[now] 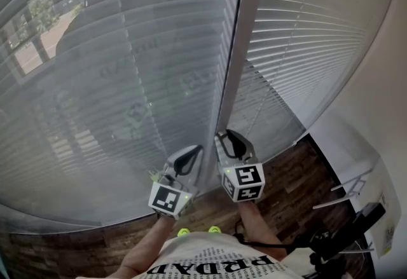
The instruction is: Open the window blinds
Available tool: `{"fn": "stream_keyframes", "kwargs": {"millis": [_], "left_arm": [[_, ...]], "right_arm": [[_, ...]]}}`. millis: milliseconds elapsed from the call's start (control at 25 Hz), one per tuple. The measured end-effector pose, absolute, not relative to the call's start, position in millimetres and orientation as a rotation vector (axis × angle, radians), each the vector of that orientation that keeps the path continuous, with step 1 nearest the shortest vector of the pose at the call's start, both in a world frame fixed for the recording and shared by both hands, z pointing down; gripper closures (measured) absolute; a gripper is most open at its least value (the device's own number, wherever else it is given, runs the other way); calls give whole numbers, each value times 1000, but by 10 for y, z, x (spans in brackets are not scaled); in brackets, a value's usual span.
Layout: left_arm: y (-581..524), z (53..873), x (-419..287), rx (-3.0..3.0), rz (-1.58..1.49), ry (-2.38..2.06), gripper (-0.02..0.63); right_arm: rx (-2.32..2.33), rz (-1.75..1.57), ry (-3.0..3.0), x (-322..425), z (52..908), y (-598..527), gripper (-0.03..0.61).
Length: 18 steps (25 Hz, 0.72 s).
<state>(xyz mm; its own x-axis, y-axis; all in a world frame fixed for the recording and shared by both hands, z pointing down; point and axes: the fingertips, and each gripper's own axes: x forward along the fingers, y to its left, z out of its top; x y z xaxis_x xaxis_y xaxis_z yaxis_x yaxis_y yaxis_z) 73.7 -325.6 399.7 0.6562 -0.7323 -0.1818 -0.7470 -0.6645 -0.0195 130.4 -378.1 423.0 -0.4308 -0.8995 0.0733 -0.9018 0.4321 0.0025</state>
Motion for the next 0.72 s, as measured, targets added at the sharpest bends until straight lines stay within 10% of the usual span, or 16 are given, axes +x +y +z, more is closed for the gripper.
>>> {"fn": "stream_keyframes", "kwargs": {"millis": [720], "left_arm": [[-3174, 3954, 784, -2769, 251, 1223, 623]], "right_arm": [[1240, -842, -1920, 1199, 4332, -3717, 448]]}}
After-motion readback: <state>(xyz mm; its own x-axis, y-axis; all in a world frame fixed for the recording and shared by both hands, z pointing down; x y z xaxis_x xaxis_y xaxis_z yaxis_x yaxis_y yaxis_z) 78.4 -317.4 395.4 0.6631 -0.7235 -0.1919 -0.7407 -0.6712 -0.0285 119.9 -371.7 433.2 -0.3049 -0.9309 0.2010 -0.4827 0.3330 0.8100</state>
